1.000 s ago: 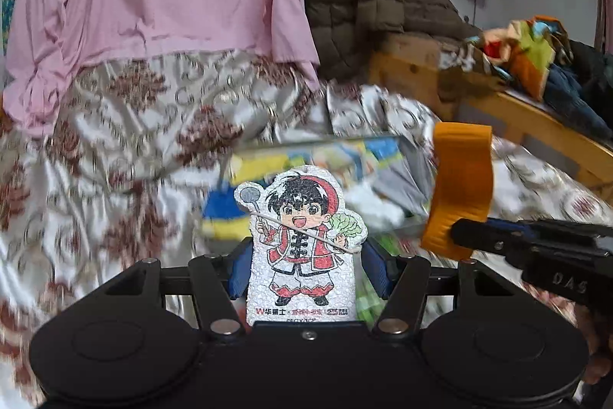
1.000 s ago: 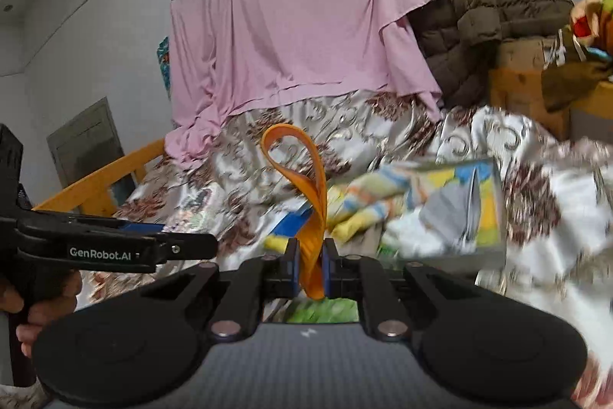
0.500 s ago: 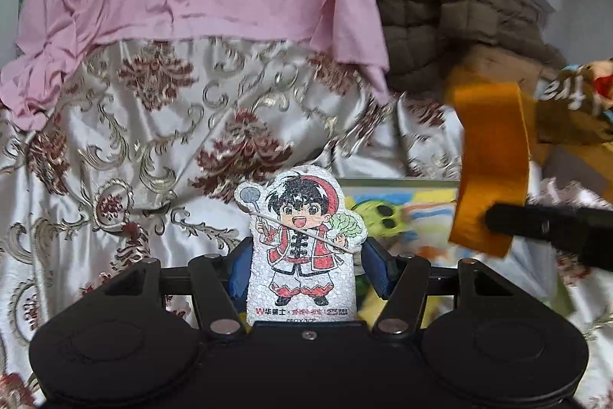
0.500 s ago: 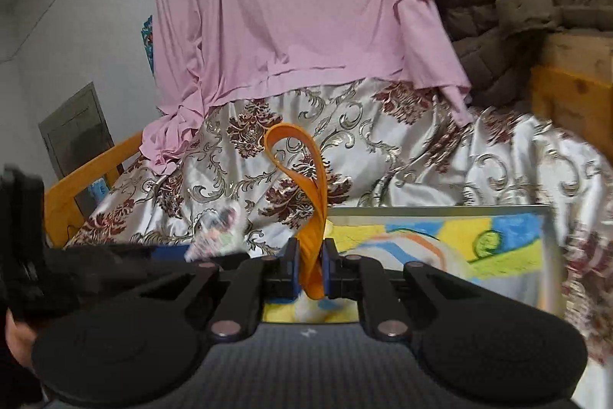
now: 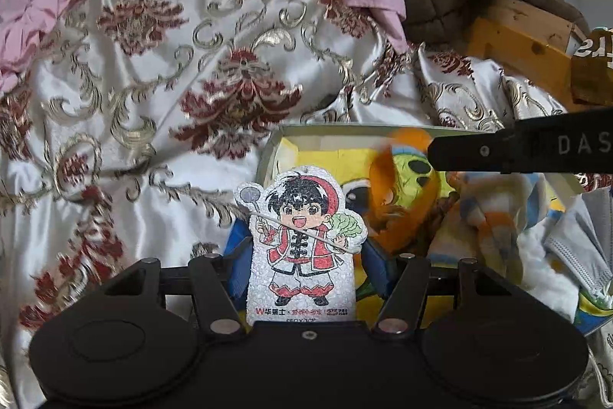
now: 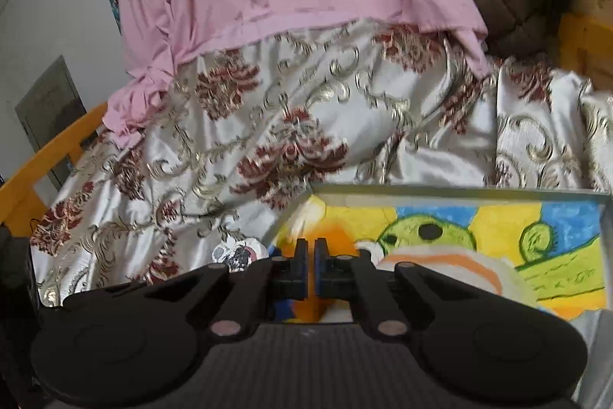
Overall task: Organize soft objects
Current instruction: 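Carry the card with the left tool while the right tool carries the strap into the tray, releasing both, then lift both open tools from the tray and move them back over the pile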
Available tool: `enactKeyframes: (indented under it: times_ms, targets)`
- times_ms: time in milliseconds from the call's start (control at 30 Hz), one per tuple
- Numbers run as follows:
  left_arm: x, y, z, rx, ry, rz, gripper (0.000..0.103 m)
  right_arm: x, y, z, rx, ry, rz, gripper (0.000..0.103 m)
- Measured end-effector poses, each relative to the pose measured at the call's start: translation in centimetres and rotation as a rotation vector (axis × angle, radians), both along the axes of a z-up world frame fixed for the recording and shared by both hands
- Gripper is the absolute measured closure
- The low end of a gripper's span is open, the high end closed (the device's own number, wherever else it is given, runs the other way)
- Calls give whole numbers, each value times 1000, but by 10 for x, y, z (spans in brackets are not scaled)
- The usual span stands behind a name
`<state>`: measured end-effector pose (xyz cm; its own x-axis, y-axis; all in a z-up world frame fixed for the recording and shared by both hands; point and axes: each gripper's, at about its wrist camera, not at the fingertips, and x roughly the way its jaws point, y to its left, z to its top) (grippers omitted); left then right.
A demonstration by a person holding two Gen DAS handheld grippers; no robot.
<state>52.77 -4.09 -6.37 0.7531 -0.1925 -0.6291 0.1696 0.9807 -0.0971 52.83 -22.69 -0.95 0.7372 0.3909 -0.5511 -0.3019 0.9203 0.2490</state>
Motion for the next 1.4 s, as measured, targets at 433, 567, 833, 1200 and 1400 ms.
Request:
enactKeyframes:
  times_ms: [433, 567, 833, 1200, 1400]
  targets:
    - [1, 1, -11, -3, 58, 12, 36, -8, -11, -2, -1, 3, -9, 82]
    - [-5, -1, -8, -1, 49, 6, 24, -18, -19, 7, -3, -11, -14, 62]
    - [-25, 7, 14, -34, 13, 58, 12, -46, -38, 36, 15, -47, -29, 33]
    - [-92, 10, 76, -32, -155, 96, 2, -116, -57, 78, 57, -104, -13, 0]
    - [-143, 4, 103, 5, -219, 67, 1, -169, -58, 90, 46, -145, -18, 0]
